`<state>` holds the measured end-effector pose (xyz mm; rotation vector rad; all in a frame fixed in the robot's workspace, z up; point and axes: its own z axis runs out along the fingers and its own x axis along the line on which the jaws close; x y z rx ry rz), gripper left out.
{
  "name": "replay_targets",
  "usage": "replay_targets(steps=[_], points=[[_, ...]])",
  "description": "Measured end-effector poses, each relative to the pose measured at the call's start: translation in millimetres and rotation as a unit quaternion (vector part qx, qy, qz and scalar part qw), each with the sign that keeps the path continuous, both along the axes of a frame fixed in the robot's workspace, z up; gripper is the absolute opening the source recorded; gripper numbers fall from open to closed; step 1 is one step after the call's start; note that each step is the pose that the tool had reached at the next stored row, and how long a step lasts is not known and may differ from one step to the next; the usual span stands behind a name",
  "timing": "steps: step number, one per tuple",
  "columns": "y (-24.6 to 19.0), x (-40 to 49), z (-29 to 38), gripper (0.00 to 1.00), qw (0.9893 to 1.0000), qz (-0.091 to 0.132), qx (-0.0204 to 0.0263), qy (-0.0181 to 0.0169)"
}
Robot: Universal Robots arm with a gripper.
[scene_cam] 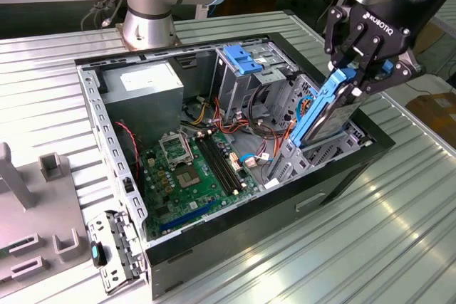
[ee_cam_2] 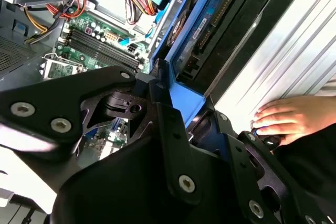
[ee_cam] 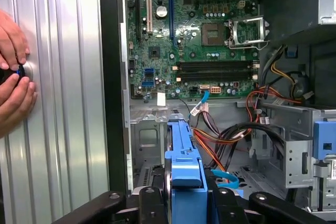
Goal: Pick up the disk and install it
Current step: 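Insert the disk into the insertion slot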
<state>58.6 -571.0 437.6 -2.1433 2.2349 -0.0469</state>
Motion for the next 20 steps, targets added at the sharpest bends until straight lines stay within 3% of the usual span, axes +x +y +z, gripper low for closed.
replay_targets(steps=[2,3,6,13,18,19,20], points=[[0.0,0.0,-0.4,0.37,1.0000,0.000,0.0000,0.0027],[0.0,0.1,-0.6,0.37,1.0000,0.000,0.0000,0.0059],[0.0,0.0,-2.2,0.37,0.9997,0.000,-0.0004,0.0246],[0.0,0.1,-16.1,0.37,0.9997,0.000,-0.0004,0.0246],[0.0,0.0,-16.8,0.38,0.9997,0.000,-0.0005,0.0246],[0.0,0.1,-16.8,0.45,0.9997,0.000,-0.0004,0.0245],[0.0,0.1,-16.8,0.45,0.9997,0.000,-0.0004,0.0245]])
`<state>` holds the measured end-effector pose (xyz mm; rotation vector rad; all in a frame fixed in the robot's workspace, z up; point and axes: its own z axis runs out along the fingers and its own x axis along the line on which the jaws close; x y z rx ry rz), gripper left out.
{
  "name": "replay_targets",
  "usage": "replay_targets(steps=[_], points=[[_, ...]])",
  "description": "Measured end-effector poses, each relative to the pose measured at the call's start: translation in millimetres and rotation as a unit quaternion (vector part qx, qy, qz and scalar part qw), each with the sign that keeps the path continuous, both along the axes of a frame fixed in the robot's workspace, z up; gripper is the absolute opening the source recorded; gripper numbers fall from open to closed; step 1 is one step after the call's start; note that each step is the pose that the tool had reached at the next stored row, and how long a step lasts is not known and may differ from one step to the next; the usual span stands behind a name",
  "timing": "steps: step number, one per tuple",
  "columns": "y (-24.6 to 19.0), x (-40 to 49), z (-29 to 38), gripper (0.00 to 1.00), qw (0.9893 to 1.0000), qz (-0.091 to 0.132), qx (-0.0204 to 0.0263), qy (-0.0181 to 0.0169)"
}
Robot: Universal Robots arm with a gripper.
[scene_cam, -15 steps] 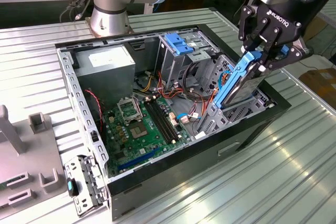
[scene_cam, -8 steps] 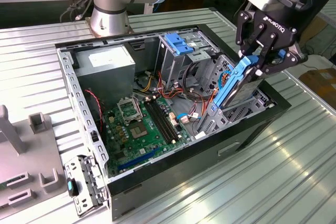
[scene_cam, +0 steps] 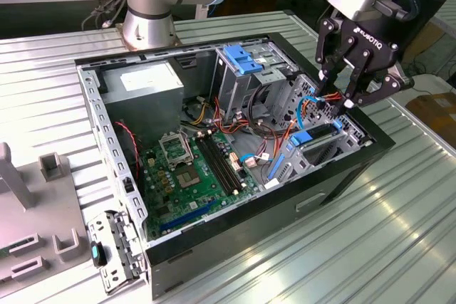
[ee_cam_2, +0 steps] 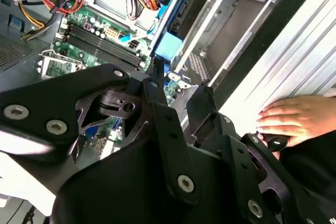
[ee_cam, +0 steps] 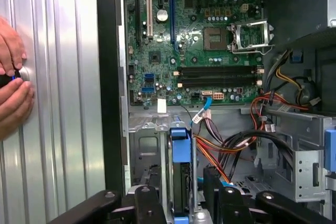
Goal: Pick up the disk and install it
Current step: 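Insert the disk into the insertion slot, then insert the first disk wire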
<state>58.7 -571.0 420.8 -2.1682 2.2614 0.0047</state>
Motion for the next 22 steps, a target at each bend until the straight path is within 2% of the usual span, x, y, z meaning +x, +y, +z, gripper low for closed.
replay_targets(steps=[3,4,6,7,9,11,14,22], points=[[0.0,0.4,-0.3,0.45,1.0000,0.000,0.0000,0.0000],[-0.1,4.8,-1.5,0.43,1.0000,0.000,0.0001,0.0000],[0.0,17.6,-6.6,0.18,1.0000,0.000,0.0000,0.0000],[0.0,22.9,-9.0,0.18,1.0000,0.000,0.0000,0.0000],[0.0,29.2,-12.3,0.11,1.0000,0.000,0.0000,0.0000],[0.0,38.8,-19.4,0.11,1.0000,0.000,0.0000,-0.0001],[0.0,42.5,-25.0,0.11,1.0000,0.000,0.0000,-0.0004],[0.0,42.5,-25.4,0.11,1.0000,0.000,0.0000,-0.0008]])
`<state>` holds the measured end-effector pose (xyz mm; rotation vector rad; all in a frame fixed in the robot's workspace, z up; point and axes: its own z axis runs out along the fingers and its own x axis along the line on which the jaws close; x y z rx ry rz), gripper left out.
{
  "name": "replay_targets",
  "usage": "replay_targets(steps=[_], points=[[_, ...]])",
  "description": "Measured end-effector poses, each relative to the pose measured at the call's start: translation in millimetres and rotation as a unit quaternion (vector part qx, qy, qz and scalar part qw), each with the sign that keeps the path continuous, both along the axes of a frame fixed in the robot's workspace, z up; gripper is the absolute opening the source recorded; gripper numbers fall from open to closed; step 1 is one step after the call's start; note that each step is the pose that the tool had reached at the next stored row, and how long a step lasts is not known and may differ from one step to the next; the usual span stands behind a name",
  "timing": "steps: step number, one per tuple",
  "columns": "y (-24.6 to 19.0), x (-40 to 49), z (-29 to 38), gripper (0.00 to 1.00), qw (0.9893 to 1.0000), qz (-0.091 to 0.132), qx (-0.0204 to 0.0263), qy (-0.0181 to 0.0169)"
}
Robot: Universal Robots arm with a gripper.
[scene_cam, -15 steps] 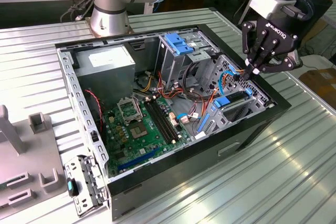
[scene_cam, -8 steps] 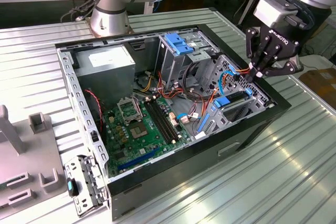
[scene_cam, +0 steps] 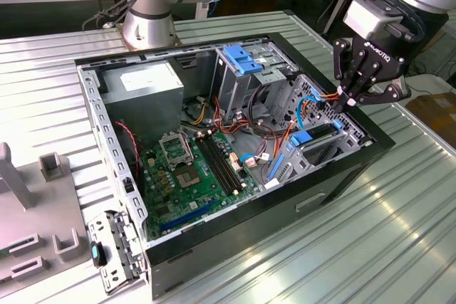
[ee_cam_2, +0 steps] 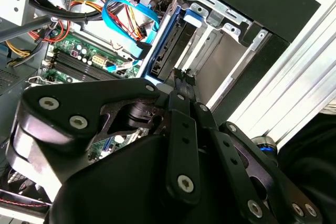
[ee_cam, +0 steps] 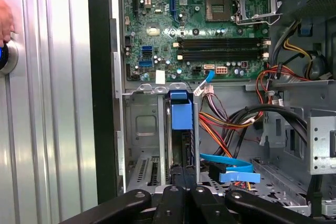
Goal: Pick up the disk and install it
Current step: 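Insert the first disk wire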
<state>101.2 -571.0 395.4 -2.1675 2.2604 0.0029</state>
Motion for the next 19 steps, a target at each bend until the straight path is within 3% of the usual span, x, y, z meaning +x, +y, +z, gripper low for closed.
replay_targets(steps=[7,10,19], points=[[0.0,0.7,-0.4,0.11,1.0000,0.000,0.0001,-0.0002],[0.2,13.2,-1.1,0.11,1.0000,0.001,0.0000,-0.0002],[1.3,14.3,-1.4,0.11,0.9994,0.033,0.0000,-0.0009]])
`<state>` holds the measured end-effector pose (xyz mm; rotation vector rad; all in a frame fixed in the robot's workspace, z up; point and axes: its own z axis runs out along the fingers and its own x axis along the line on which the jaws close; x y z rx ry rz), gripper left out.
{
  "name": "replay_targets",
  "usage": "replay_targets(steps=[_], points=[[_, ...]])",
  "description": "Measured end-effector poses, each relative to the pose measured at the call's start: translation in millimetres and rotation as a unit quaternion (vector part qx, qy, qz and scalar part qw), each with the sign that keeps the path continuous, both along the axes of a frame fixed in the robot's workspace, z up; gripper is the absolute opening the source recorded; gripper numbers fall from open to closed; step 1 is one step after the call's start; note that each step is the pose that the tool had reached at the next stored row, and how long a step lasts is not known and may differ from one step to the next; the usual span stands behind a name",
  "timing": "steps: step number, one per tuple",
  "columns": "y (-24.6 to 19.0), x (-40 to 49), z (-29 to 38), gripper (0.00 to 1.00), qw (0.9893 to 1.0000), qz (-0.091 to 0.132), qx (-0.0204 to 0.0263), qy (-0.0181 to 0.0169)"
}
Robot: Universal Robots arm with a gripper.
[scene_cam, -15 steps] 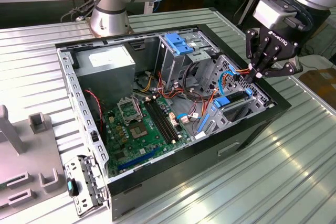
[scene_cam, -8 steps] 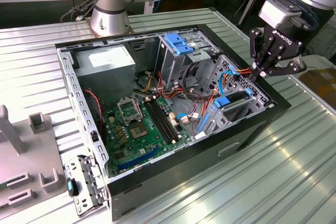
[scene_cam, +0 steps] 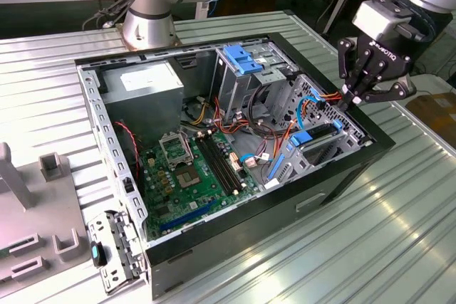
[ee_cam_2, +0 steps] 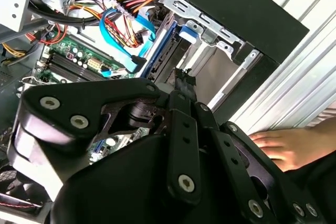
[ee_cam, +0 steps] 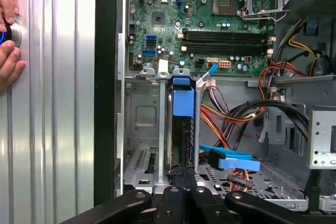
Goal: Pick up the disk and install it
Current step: 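Insert the first disk wire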
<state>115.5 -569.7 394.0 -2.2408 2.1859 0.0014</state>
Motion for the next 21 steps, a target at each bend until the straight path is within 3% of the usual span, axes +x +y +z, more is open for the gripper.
replay_targets(steps=[8,14,15,17,20,21], points=[[0.0,0.3,-0.6,0.11,0.9995,0.033,0.0000,-0.0017],[0.0,0.5,-0.8,0.11,0.9981,0.061,-0.0001,-0.0037],[0.0,0.5,-0.9,0.11,0.9974,0.071,0.0000,-0.0052],[0.0,0.5,-1.0,0.11,0.9947,0.103,-0.0001,-0.0088],[0.0,0.5,-1.0,0.11,0.9909,0.134,-0.0002,-0.0117],[0.0,0.5,-1.1,0.11,0.9874,0.158,-0.0001,-0.0128]])
